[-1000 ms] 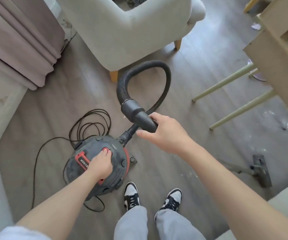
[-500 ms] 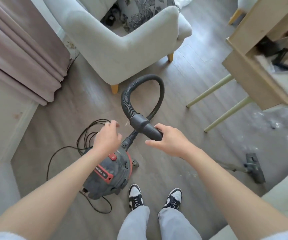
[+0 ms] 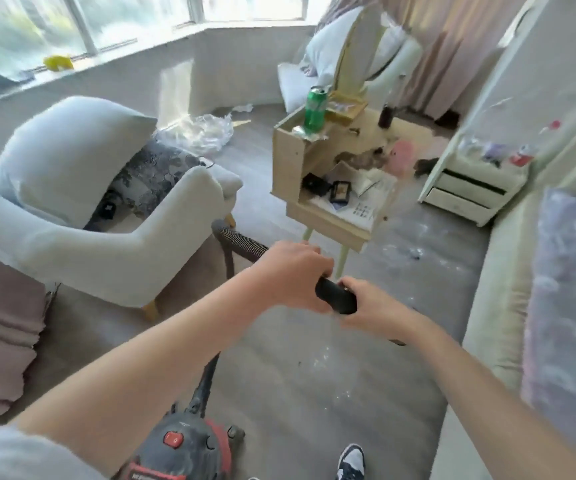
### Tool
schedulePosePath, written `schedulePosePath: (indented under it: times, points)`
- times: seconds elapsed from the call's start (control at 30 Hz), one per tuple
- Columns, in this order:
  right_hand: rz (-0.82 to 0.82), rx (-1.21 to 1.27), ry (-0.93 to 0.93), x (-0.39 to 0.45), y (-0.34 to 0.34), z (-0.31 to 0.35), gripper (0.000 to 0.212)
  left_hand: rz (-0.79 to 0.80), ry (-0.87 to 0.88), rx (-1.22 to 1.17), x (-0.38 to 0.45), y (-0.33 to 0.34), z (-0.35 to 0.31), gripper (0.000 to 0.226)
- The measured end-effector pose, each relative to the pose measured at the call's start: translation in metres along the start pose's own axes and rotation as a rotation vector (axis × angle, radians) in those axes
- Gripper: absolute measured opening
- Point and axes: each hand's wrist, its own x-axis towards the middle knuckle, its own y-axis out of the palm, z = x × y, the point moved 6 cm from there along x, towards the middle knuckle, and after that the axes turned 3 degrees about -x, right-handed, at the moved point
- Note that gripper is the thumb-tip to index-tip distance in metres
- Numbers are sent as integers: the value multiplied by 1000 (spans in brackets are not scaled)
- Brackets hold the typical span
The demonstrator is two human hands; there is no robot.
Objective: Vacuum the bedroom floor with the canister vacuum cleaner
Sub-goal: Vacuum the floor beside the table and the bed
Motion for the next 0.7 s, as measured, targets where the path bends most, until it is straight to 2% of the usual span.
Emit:
schedulePosePath:
  times: [0.13, 0.23, 0.3, 0.37, 0.43, 0.5, 0.57, 0.63, 0.7]
  points:
    - [-152, 224, 53, -59, -60, -66, 48, 179, 186, 100, 76, -18, -69, 51]
    - [-228, 469, 117, -103, -81, -130, 65, 311, 245, 46, 114, -11, -106, 49]
    - [-395, 771, 257, -117, -92, -180, 52, 362, 233, -32, 136, -12, -125, 48]
    - [-585, 985, 496, -128, -102, -246, 42, 395, 232, -60, 172, -18, -155, 46]
    - [-516, 1288, 640, -121, -101, -284, 34, 405, 227, -93, 202, -28, -177, 43]
    - [-415, 1645, 615, -106, -107, -302, 12, 442, 218, -161, 226, -34, -195, 36]
    - [-444, 1948, 605, -94, -123, -322, 4, 508, 200, -241, 241, -32, -210, 31]
    - [-513, 2051, 575, -79, -144, -343, 8, 539, 162, -302, 255, -30, -219, 30]
    - [-466, 2014, 548, -64, -164, -357, 8, 539, 123, -332, 268, -29, -223, 29]
